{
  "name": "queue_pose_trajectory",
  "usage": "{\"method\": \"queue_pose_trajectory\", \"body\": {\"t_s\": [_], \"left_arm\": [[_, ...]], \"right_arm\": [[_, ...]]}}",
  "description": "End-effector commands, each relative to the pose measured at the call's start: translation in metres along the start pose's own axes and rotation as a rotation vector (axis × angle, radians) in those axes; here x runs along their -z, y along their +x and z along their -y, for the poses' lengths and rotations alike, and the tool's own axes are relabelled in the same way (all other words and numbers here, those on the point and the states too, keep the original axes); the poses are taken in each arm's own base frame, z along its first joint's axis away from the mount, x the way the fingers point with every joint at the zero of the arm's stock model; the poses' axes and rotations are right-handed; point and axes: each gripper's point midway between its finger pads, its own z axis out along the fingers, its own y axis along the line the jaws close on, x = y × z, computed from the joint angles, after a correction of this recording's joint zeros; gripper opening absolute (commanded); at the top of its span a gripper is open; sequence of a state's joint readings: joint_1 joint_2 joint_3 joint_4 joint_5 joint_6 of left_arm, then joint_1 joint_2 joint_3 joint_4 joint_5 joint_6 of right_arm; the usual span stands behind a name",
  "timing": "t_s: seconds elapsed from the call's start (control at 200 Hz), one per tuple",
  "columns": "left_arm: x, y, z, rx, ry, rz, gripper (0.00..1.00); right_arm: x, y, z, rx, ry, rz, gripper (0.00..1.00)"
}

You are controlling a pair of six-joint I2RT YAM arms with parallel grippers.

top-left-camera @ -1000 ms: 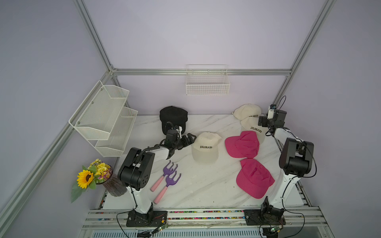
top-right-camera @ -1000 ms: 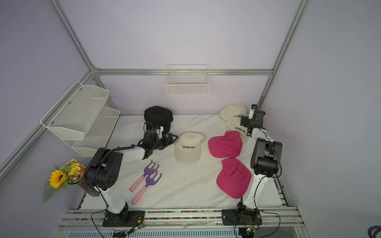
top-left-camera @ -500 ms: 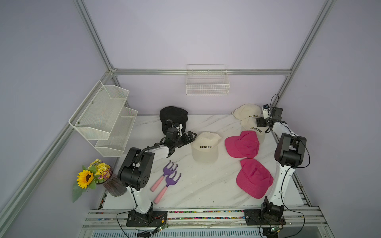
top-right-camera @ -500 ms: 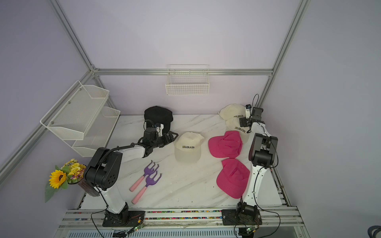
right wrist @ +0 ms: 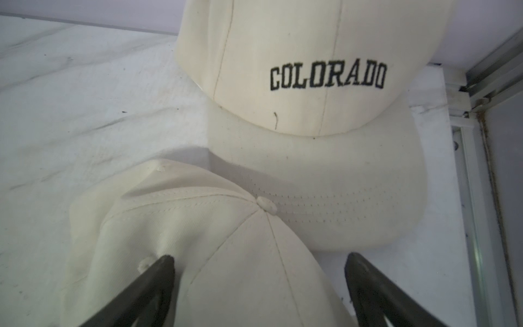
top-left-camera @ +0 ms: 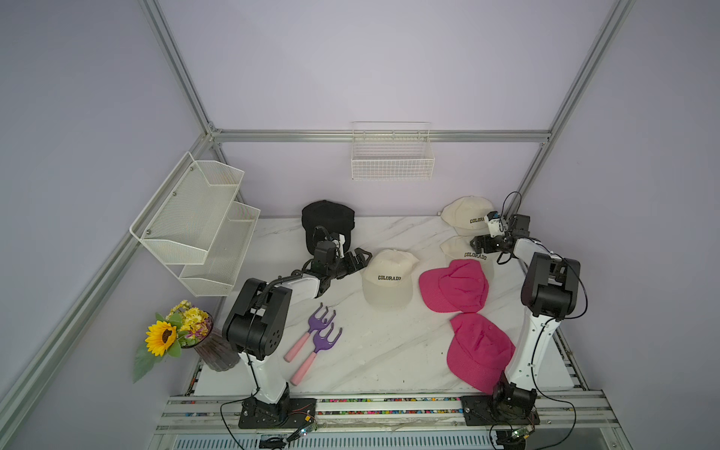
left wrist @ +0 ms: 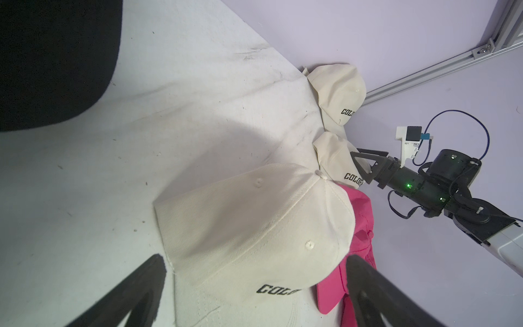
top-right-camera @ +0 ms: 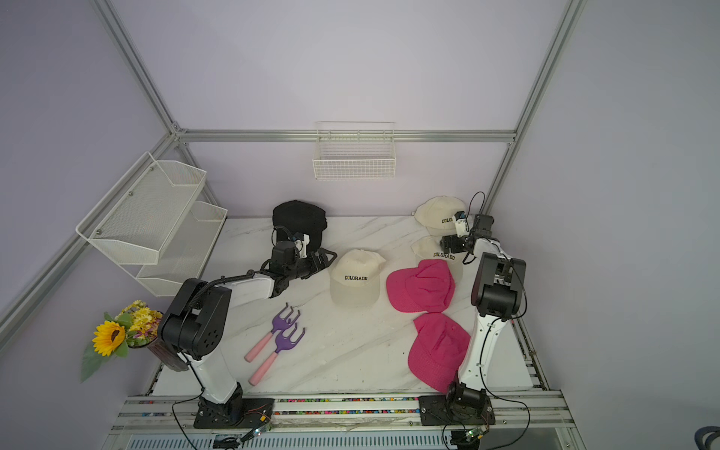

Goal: Stack the baseball caps by color
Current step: Move the baseball cap to the center of the board, then pick up the baseball cap from the center of the board.

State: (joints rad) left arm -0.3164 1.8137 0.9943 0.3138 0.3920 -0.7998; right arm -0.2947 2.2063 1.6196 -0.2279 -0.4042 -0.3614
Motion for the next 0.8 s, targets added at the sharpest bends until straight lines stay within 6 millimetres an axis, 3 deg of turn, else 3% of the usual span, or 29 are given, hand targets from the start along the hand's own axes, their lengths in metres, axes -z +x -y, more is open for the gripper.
{"method": "queue_pose_trajectory", "body": {"t_s": [0.0, 0.17, 0.365, 0.47, 0.595, 0.795], "left_arm": [[0.005, -0.007, 0.014, -0.041, 0.048, 0.026, 1.00], [0.006, -0.006, 0.015, -0.048, 0.056, 0.024, 1.00], [0.008, -0.008, 0.019, -0.063, 0.065, 0.029, 1.00], [0.013, -0.010, 0.020, -0.076, 0.059, 0.041, 1.00], [0.014, -0.010, 0.019, -0.096, 0.043, 0.034, 1.00], [0.010, -0.007, 0.019, -0.120, 0.048, 0.009, 1.00]], "right_arm": [[0.020, -0.017, -0.013, -0.072, -0.037, 0.062, 0.97], [0.045, -0.031, -0.014, -0.145, 0.009, 0.140, 0.97], [0.102, -0.070, -0.002, -0.258, 0.152, 0.314, 0.97], [0.119, -0.057, -0.003, -0.366, 0.194, 0.330, 0.97], [0.120, -0.029, -0.017, -0.448, 0.161, 0.312, 0.97], [0.085, 0.007, -0.025, -0.470, 0.095, 0.202, 0.97]]}}
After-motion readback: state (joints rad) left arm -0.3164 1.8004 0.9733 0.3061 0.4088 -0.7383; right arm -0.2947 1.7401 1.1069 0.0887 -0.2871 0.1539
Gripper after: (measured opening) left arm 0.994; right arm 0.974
